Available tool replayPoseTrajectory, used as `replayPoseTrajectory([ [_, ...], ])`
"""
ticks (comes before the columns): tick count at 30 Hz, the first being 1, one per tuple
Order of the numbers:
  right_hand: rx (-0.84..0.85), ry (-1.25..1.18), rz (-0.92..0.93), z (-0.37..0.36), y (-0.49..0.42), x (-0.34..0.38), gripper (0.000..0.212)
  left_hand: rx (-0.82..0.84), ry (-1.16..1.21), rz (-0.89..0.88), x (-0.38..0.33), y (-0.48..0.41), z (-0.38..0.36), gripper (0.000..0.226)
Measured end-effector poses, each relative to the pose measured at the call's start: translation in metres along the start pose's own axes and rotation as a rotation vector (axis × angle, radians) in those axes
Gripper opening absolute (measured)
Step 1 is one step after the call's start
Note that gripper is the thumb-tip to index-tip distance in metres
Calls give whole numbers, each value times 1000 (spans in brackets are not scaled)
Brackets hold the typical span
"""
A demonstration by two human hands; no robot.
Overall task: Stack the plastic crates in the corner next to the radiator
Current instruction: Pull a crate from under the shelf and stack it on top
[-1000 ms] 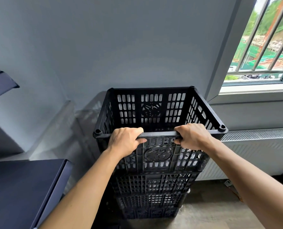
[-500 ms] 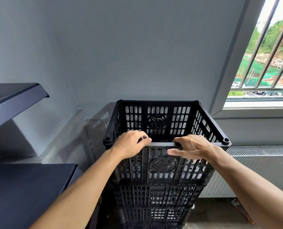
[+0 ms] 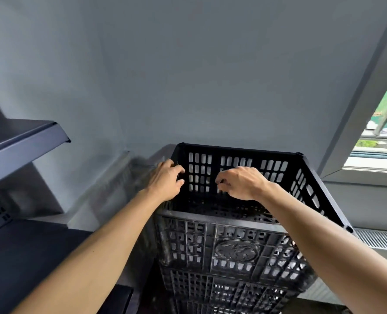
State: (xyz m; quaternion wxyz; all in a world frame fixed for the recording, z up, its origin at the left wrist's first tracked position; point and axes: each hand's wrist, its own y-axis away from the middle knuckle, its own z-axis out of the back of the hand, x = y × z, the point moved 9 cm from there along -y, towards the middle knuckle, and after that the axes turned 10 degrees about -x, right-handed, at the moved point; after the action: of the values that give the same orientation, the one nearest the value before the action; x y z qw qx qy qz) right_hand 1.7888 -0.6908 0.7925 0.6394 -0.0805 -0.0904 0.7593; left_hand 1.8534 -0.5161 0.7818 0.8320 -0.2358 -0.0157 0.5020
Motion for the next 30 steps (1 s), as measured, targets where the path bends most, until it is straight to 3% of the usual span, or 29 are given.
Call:
replayPoseTrajectory([
  [13, -65, -38, -25, -25, -91, -73, 47, 30, -162, 166, 17, -65, -40, 71],
  [23, 30, -1, 18, -70, -133, -87, 79, -3, -256, 215, 36, -69, -59, 63],
  [30, 12, 14, 22, -91, -136, -89, 109, -21, -248, 221, 41, -71, -61, 71],
])
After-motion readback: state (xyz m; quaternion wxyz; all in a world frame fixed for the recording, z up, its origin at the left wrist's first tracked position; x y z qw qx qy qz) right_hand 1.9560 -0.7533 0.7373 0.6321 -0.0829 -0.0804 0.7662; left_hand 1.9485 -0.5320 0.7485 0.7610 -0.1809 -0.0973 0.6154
